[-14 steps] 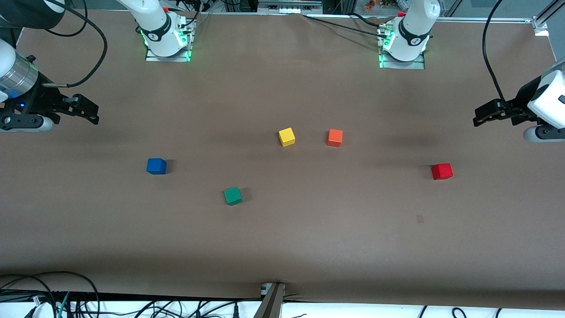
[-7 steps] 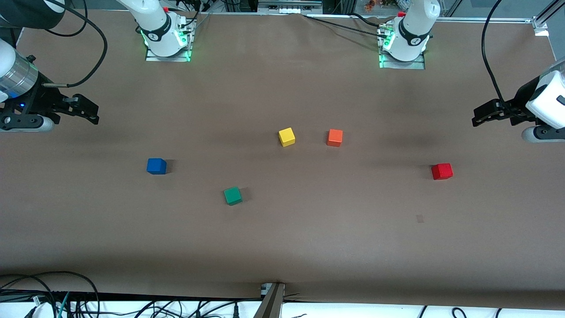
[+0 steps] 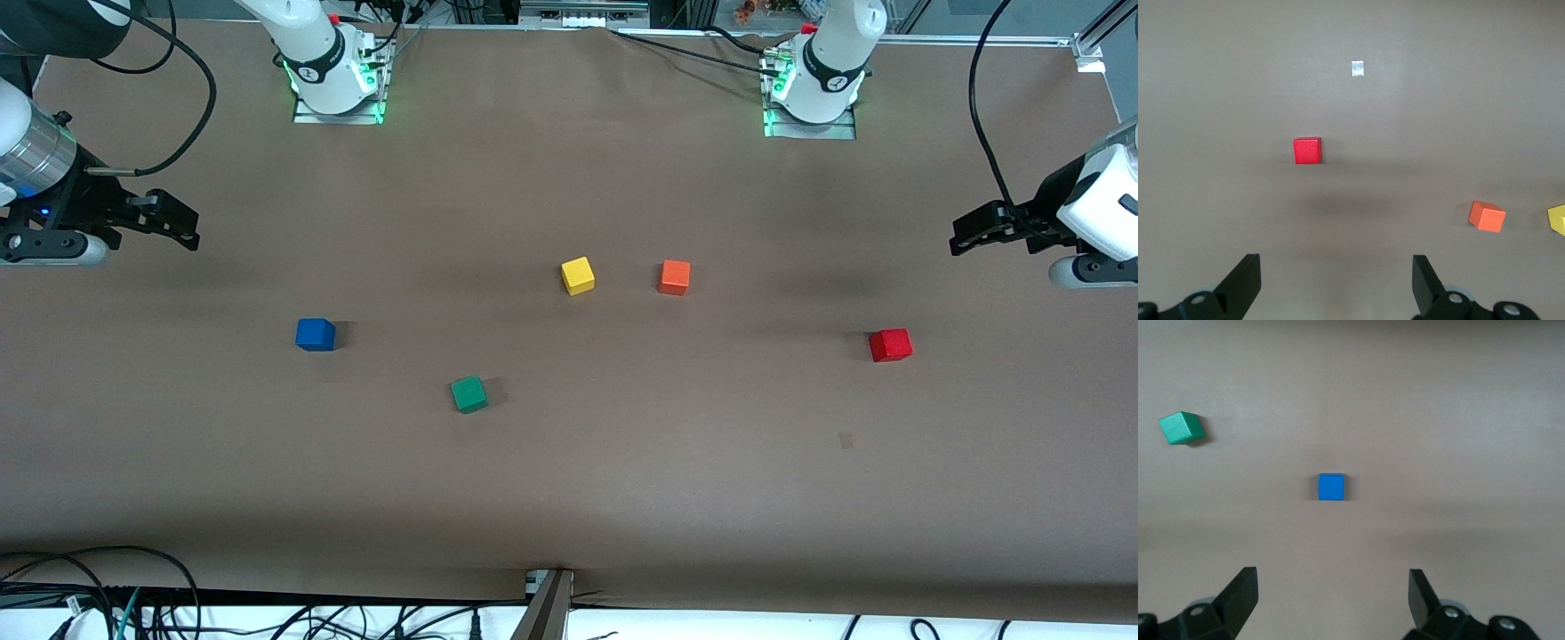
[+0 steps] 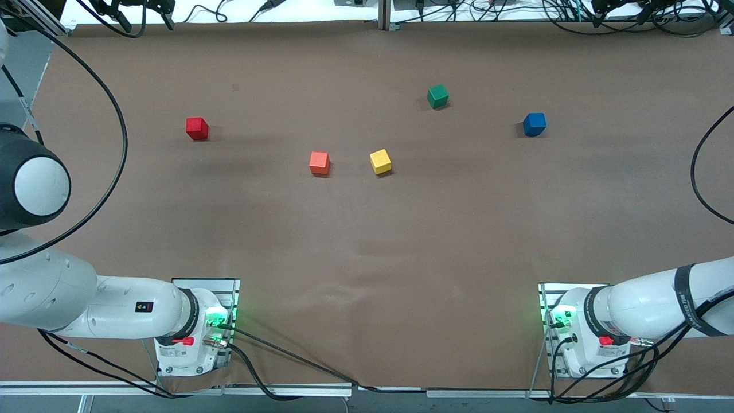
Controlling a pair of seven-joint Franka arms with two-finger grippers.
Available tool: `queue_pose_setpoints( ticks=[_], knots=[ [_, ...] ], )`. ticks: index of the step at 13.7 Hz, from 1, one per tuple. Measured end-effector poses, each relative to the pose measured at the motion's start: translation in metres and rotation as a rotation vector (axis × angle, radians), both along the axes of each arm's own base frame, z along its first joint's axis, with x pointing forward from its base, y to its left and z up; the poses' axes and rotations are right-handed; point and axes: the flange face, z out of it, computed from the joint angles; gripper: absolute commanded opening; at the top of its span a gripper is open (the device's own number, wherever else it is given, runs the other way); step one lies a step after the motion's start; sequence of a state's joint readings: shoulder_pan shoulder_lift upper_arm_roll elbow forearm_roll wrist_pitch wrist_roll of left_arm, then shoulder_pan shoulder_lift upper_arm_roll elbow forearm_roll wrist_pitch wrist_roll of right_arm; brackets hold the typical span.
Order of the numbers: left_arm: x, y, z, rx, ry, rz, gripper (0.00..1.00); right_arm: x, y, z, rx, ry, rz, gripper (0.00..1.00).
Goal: Pass red block to right arm, stack on blue
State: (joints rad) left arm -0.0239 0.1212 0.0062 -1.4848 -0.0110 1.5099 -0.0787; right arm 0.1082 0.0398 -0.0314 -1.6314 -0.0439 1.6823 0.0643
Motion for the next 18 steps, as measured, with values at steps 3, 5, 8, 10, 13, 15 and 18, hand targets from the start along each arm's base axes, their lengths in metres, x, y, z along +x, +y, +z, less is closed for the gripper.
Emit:
queue_pose_setpoints(
  ticks=[3,5,8,10,13,15,18],
  knots=[
    [0.000,0.000,0.000,0.000,0.000,0.000,1.00,0.000,0.000,0.000,0.000,0.000,0.000,1.00],
    [0.000,0.000,0.000,0.000,0.000,0.000,1.00,0.000,0.000,0.000,0.000,0.000,0.000,1.00],
    [0.000,0.002,0.000,0.000,0.000,0.003,1.00,0.000,0.000,0.000,0.000,0.000,0.000,1.00],
    [0.001,0.007,-0.002,0.000,0.004,0.002,1.00,0.000,0.000,0.000,0.000,0.000,0.000,1.00],
    [0.009,0.019,-0.021,-0.007,0.033,-0.050,1.00,0.000,0.000,0.000,0.000,0.000,0.000,1.00],
    [0.017,0.034,-0.035,-0.008,0.040,-0.046,1.00,0.000,0.000,0.000,0.000,0.000,0.000,1.00],
    [0.029,0.054,-0.061,-0.010,0.057,-0.017,1.00,0.000,0.000,0.000,0.000,0.000,0.000,1.00]
  ],
)
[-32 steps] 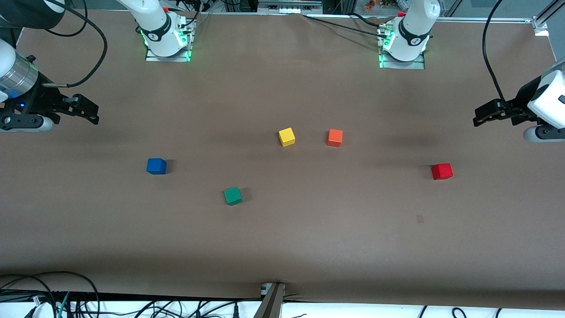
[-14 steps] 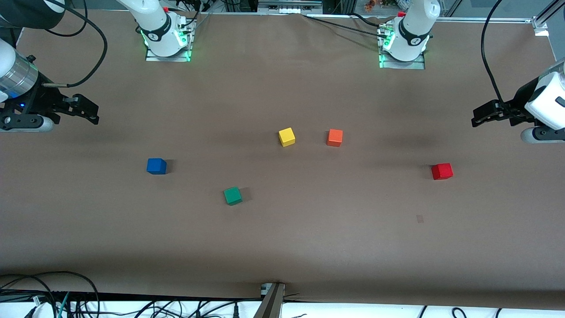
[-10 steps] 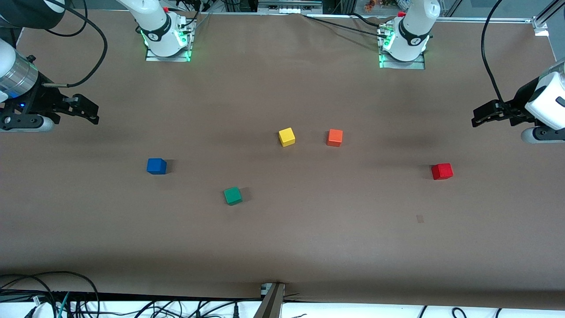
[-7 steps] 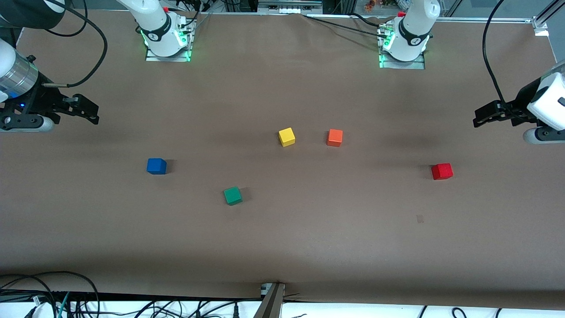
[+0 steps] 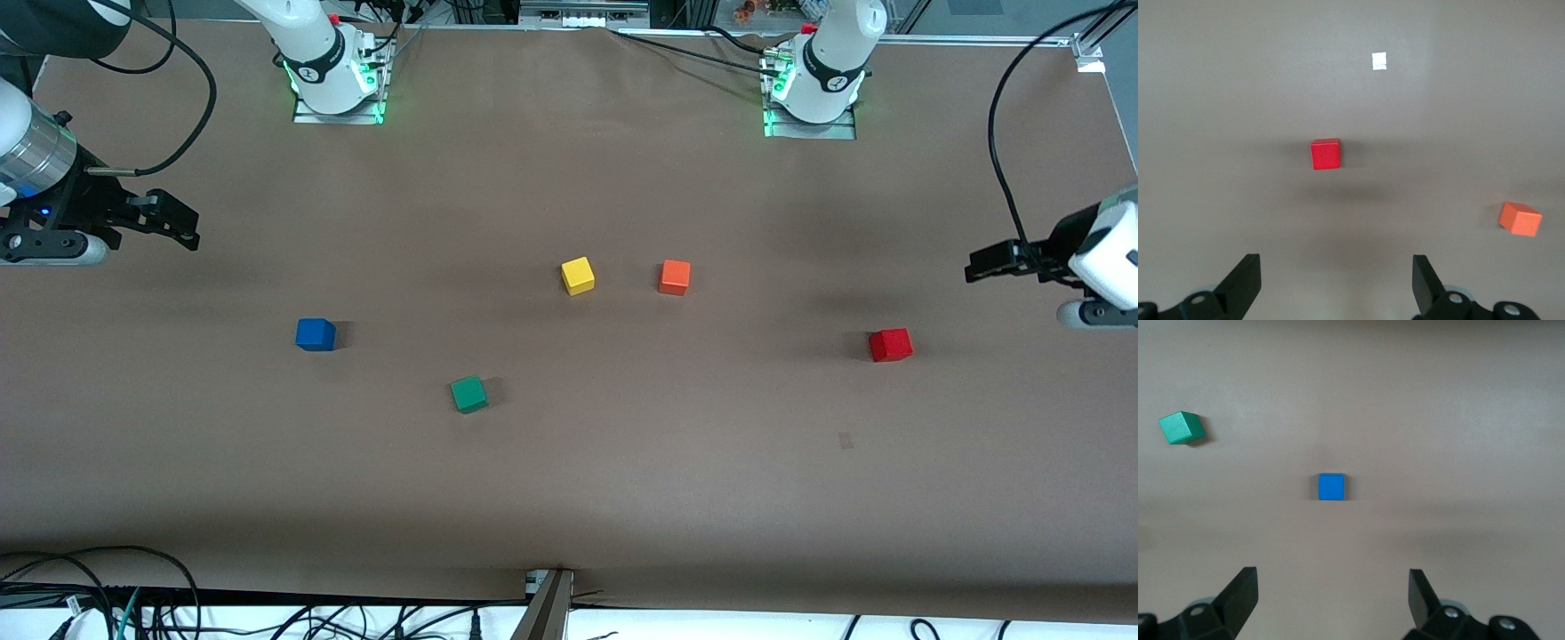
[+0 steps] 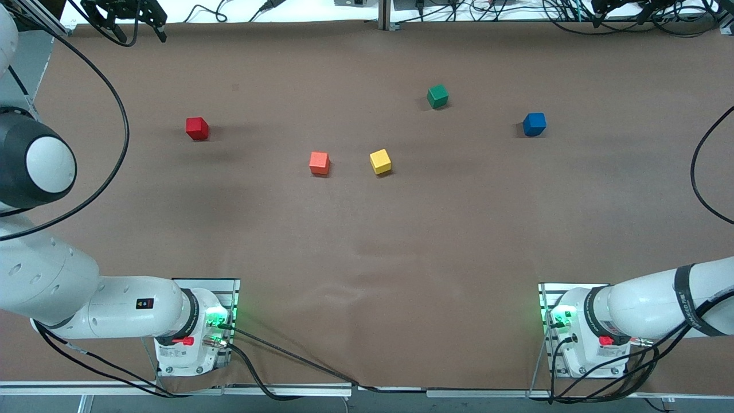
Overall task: Pass red block to right arm, stack on blue
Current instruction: 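Move the left gripper down over the red cube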
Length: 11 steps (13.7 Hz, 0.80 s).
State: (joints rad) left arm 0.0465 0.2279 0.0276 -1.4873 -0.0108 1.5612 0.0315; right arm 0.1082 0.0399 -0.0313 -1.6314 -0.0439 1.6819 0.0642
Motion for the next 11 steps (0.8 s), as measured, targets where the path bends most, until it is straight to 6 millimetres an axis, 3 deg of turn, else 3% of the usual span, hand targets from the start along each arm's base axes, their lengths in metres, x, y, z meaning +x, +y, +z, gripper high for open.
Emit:
queue_pose_setpoints(
  ticks=[6,11],
  knots=[
    [0.019,0.012,-0.070,0.002,0.002,0.018,1.00,0.000,0.000,0.000,0.000,0.000,0.000,1.00],
    [0.011,0.027,-0.148,0.006,-0.028,0.043,1.00,0.000,0.000,0.000,0.000,0.000,0.000,1.00]
  ],
)
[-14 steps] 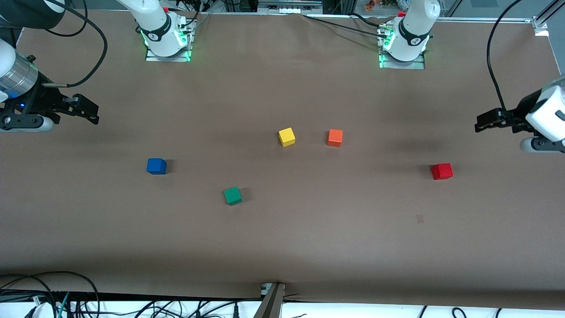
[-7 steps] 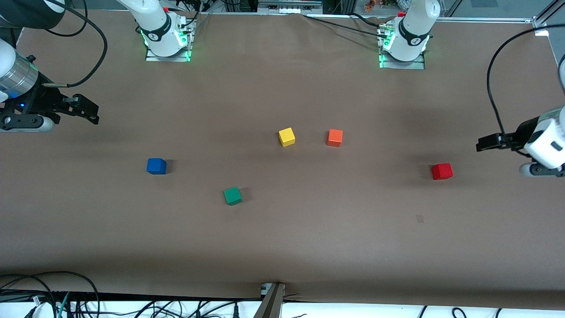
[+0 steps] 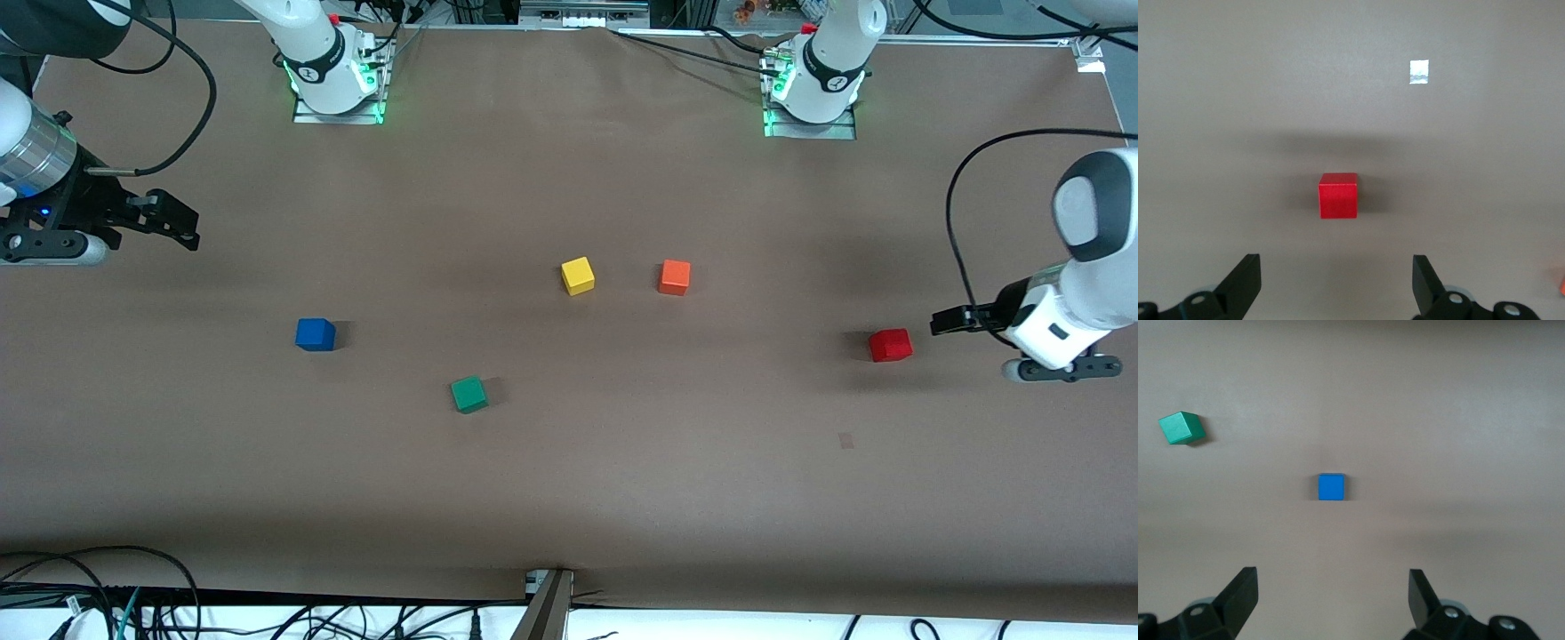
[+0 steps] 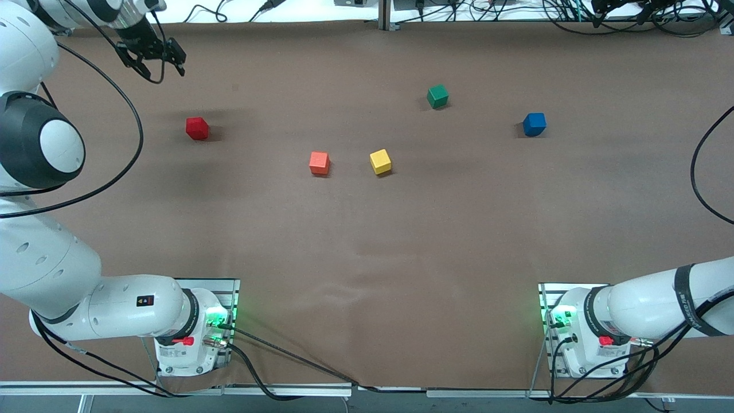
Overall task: Pass red block to right arm, stack on blue
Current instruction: 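Move the left gripper down over the red cube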
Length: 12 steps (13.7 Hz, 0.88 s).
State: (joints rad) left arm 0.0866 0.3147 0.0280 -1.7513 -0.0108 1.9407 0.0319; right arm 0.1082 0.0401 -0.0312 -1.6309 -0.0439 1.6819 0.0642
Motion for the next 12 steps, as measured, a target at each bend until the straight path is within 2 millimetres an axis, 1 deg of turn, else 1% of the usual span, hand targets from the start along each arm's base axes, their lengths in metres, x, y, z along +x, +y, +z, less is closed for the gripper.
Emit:
queue_pose_setpoints(
  ticks=[4,7,10,12],
  knots=[
    [-0.014,0.000,-0.050,0.006,-0.040,0.002,1.00,0.000,0.000,0.000,0.000,0.000,0.000,1.00],
    [-0.024,0.009,-0.091,0.006,-0.025,0.018,1.00,0.000,0.000,0.000,0.000,0.000,0.000,1.00],
    [-0.024,0.012,-0.120,0.005,-0.012,0.019,1.00,0.000,0.000,0.000,0.000,0.000,0.000,1.00],
    [-0.022,0.012,-0.133,0.007,-0.020,0.018,1.00,0.000,0.000,0.000,0.000,0.000,0.000,1.00]
  ],
)
